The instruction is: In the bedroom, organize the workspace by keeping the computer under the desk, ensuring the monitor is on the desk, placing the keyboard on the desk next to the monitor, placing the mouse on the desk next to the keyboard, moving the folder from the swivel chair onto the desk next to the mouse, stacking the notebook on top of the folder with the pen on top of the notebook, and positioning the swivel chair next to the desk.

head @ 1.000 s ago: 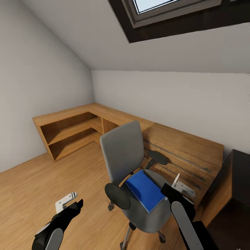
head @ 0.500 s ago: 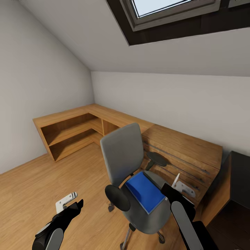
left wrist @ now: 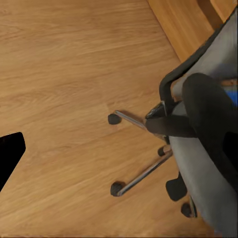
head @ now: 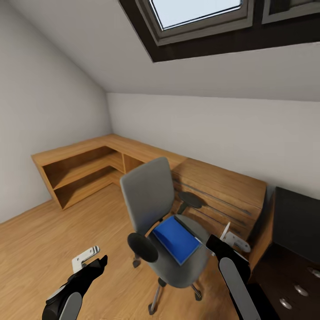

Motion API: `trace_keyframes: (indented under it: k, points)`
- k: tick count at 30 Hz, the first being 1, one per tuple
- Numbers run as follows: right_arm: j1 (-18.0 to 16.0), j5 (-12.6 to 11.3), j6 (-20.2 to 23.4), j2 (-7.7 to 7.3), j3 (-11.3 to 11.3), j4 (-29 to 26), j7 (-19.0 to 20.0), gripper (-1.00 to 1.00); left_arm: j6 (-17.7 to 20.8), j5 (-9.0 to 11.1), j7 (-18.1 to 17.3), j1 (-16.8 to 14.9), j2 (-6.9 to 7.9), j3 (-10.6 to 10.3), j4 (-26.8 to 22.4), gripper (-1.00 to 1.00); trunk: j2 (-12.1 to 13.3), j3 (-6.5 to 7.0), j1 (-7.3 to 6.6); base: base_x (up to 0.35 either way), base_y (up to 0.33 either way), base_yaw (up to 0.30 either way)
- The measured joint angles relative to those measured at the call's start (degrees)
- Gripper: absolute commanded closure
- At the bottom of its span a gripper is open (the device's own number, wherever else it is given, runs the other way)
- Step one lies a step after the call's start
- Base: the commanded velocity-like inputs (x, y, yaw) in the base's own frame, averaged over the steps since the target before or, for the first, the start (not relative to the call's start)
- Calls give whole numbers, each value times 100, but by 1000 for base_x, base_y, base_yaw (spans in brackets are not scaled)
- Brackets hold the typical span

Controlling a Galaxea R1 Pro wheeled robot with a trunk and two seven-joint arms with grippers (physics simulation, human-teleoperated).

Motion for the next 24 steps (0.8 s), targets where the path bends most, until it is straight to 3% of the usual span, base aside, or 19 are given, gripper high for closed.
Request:
trace_keyframes:
  k: [9,18,22,23,24]
  points:
    - [0,0,0,0,-10,1,0,100,0,-1,0,1,0,-10,0,-100,361,162,-198,-293,-119,-28]
    - [-1,4,0,-5,-9,1,-8,100,8,2,0,1,-1,-21,1,-100,443,198,-246,-44,-26,-1]
    - [-1,4,0,-5,-3,0,-9,100,11,-196,-5,0,-2,-69,12,-100,443,198,-246,14,-171,-90]
    - [-1,6,1,-6,-3,-1,-9,100,11,-310,-6,0,-2,-74,15,-100,443,198,-246,89,-299,-223]
    - [0,7,1,-8,-3,-1,-10,100,8,-571,-10,-1,-8,-96,18,-100,443,198,-247,106,-312,-225]
